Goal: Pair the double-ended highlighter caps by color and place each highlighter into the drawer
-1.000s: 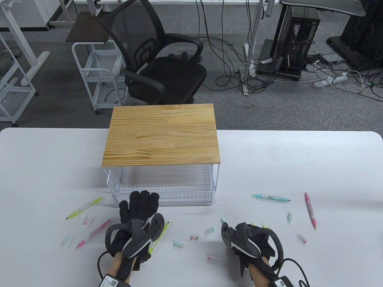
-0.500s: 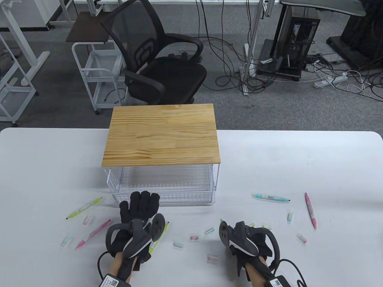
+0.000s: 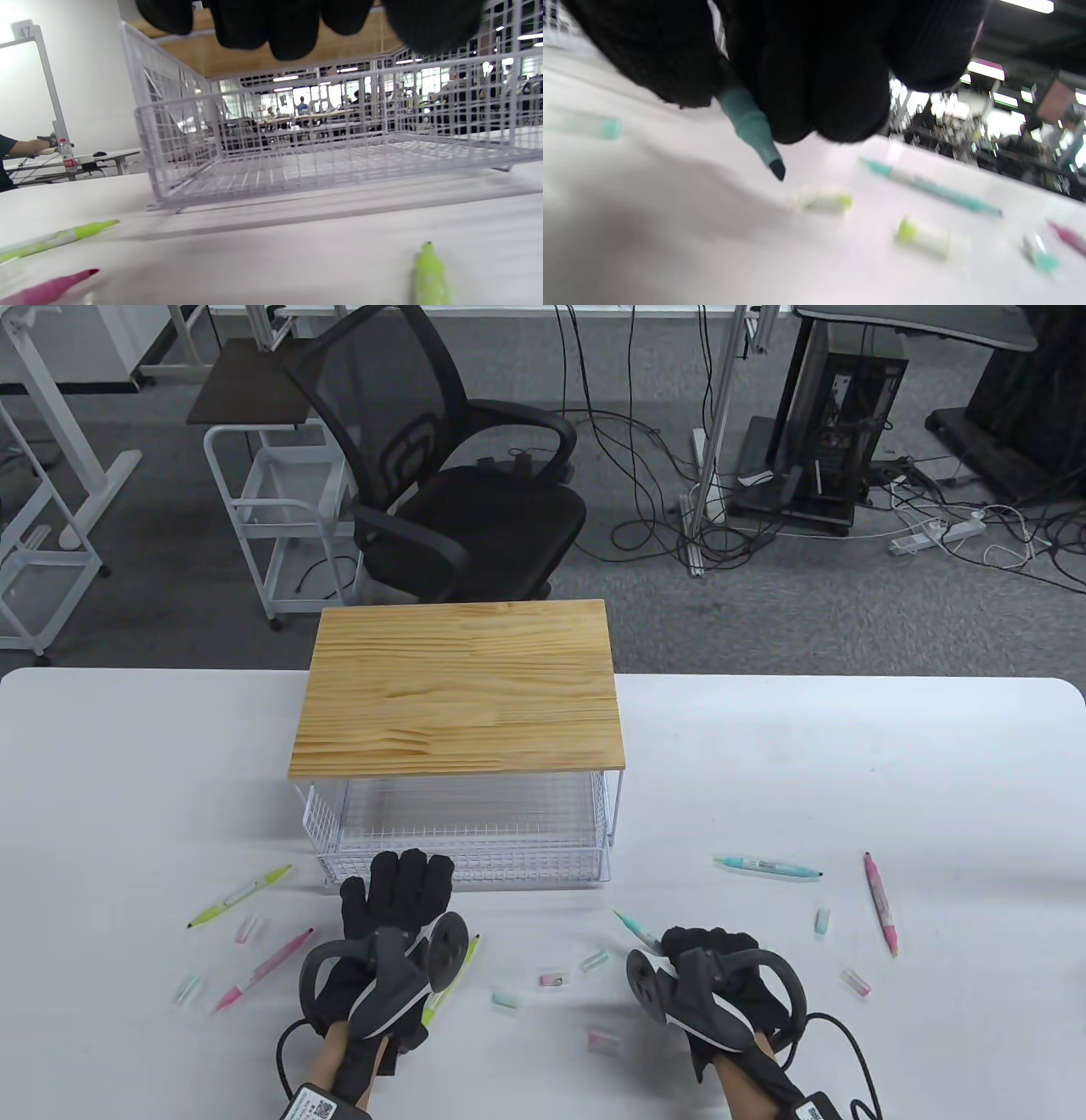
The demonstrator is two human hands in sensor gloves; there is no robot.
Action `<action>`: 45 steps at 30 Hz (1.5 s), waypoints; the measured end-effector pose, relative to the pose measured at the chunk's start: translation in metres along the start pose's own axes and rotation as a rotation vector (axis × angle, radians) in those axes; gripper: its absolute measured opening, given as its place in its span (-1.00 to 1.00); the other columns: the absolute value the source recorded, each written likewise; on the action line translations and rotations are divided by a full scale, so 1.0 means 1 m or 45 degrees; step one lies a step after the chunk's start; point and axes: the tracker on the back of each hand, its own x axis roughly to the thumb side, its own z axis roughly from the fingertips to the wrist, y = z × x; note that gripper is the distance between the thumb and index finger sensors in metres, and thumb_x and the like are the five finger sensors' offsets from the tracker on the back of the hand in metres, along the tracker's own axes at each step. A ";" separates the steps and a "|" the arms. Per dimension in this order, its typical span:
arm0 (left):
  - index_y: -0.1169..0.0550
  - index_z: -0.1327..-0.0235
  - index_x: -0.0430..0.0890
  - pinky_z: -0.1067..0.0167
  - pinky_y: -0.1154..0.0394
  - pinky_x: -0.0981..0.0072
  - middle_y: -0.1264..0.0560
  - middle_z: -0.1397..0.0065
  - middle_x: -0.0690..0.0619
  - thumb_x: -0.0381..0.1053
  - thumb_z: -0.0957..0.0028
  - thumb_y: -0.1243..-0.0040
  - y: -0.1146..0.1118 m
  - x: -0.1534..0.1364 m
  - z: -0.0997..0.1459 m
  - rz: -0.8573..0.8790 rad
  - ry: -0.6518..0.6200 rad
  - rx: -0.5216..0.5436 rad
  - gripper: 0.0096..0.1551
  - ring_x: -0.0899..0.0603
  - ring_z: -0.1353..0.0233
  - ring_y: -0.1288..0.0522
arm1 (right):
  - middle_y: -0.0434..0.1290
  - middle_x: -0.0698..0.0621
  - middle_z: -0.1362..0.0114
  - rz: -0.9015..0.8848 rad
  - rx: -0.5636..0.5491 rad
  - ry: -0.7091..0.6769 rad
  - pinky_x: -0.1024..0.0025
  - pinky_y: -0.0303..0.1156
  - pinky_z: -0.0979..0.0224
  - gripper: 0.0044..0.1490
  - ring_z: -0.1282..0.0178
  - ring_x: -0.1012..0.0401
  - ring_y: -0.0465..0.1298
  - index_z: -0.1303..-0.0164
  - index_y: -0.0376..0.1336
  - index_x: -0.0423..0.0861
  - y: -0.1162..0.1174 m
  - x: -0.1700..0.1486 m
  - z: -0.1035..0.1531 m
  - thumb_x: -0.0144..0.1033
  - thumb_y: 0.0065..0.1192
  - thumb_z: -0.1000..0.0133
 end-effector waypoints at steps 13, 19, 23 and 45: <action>-0.07 -0.66 0.24 -0.67 -0.09 -0.29 -0.17 -0.82 0.09 0.31 -0.14 0.00 -0.003 0.014 0.003 0.006 -0.125 0.007 -0.18 -0.19 -0.80 -0.13 | 0.55 0.16 -0.29 -0.172 -0.261 -0.006 -0.10 0.45 -0.47 -0.35 -0.20 0.19 0.61 -0.28 0.32 0.14 -0.012 -0.014 0.008 0.10 0.46 -0.01; -0.11 -0.64 0.26 -0.67 -0.11 -0.30 -0.21 -0.81 0.12 0.31 -0.12 -0.04 -0.010 0.025 0.005 -0.008 -0.224 -0.064 -0.20 -0.15 -0.79 -0.18 | 0.44 0.15 -0.44 -0.173 -0.257 0.003 -0.18 0.33 -0.56 -0.35 -0.40 0.11 0.48 -0.42 0.21 0.16 -0.012 -0.013 0.008 -0.03 0.36 -0.11; -0.26 -0.56 0.29 -0.62 -0.28 -0.13 -0.40 -0.59 0.18 0.32 -0.04 -0.15 -0.015 0.037 0.006 -0.016 -0.323 -0.130 -0.24 -0.08 -0.62 -0.36 | 0.40 0.13 -0.47 -0.175 -0.260 0.007 -0.20 0.30 -0.58 -0.35 -0.44 0.08 0.43 -0.44 0.20 0.17 -0.011 -0.013 0.008 -0.08 0.34 -0.12; -0.45 -0.36 0.35 -0.58 -0.33 -0.08 -0.50 -0.30 0.26 0.32 0.10 -0.30 -0.048 0.076 0.015 -0.357 -0.464 -0.210 -0.33 -0.02 -0.41 -0.44 | 0.38 0.10 -0.48 -0.177 -0.238 0.024 -0.18 0.29 -0.58 -0.35 -0.43 0.06 0.42 -0.46 0.18 0.14 -0.008 -0.015 0.013 -0.11 0.29 -0.15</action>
